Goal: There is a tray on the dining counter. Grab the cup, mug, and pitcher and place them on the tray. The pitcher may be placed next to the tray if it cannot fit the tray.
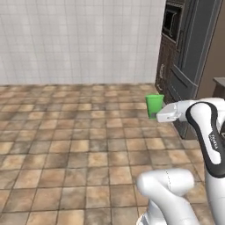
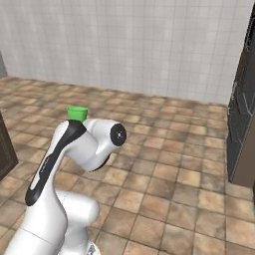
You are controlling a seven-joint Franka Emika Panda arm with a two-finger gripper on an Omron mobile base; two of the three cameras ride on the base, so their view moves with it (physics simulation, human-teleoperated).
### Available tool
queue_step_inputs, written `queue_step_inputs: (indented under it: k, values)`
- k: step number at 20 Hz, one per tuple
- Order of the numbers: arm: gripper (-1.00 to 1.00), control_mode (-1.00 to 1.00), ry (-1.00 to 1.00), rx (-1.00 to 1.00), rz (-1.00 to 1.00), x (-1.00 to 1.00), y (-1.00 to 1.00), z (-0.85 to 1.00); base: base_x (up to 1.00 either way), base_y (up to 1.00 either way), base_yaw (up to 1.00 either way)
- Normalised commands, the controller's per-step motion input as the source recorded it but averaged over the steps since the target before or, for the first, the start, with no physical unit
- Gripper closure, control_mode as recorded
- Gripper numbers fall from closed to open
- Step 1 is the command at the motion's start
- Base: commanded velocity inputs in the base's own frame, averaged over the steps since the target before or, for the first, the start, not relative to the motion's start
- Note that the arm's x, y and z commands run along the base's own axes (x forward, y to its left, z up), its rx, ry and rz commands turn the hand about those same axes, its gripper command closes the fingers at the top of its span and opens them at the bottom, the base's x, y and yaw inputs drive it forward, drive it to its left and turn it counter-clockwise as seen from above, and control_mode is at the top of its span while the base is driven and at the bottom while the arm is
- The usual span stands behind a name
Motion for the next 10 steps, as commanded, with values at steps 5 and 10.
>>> queue_step_inputs:
  k: [5,10]
  values:
    - [1.00,1.00,0.00,0.00,0.00,0.00,0.00,0.00,0.93,0.42,0.00]
    - [1.00,1.00,0.00,0.00,0.00,0.00,0.00,0.00,0.91,0.33,0.05]
